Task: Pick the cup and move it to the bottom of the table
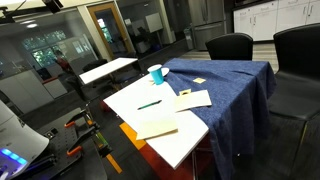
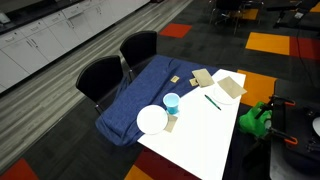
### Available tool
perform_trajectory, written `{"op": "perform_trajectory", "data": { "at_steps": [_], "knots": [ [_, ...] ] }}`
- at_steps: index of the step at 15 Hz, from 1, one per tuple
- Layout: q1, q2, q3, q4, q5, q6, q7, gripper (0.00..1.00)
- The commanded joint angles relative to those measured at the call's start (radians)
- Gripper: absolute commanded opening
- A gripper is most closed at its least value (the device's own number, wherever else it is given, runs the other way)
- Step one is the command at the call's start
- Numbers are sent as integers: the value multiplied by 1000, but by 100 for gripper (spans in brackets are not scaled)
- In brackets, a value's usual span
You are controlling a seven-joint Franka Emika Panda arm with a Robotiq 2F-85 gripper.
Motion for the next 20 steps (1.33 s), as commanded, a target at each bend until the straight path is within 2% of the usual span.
{"op": "perform_trajectory", "data": {
  "at_steps": [1, 8, 16, 20],
  "knots": [
    [-5, 30, 42, 2, 26, 24, 1, 100],
    [50, 159, 164, 12, 88, 133, 50, 100],
    [99, 416, 332, 33, 81, 469, 209, 100],
    [103, 525, 370, 49, 54, 591, 251, 100]
  ]
}}
